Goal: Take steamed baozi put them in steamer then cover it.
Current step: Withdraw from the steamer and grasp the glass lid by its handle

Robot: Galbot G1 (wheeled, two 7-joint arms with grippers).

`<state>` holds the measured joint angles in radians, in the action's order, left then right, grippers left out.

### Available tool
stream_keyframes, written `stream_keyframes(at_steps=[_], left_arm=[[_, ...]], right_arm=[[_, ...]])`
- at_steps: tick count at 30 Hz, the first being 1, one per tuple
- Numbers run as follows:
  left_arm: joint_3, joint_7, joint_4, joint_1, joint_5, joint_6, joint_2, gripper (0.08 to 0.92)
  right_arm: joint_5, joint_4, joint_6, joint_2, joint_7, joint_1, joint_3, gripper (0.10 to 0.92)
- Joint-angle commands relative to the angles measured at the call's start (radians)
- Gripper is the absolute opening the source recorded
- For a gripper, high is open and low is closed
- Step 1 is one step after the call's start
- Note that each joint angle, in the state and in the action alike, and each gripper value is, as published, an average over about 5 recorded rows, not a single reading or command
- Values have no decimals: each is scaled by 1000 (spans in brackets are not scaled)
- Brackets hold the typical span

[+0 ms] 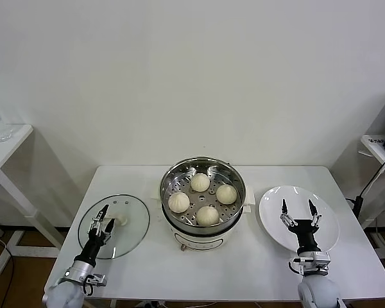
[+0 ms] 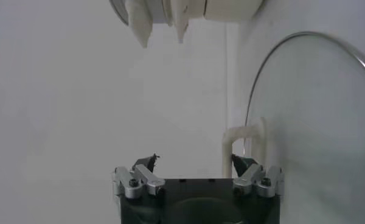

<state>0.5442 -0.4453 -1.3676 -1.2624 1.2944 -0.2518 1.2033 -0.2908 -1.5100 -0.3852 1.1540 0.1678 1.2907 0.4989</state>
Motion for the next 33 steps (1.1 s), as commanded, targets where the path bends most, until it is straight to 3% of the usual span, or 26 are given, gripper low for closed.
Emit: stream_keyframes(at_steps=[1, 16, 19, 33], left_arm=[[-21, 23, 25, 40, 10, 35, 0, 823], [-60, 78, 52, 93, 11, 92, 3, 823], [-63, 86, 66, 100, 10, 98, 3, 792], [-50, 109, 62, 93, -19, 100, -10, 393]], right_arm=[[5, 6, -2, 3, -2, 1, 1, 823], [16, 7, -5, 17, -2, -3, 1, 823], [17, 6, -6, 17, -1, -3, 3, 823], [29, 6, -5, 26, 0, -22, -12, 823]])
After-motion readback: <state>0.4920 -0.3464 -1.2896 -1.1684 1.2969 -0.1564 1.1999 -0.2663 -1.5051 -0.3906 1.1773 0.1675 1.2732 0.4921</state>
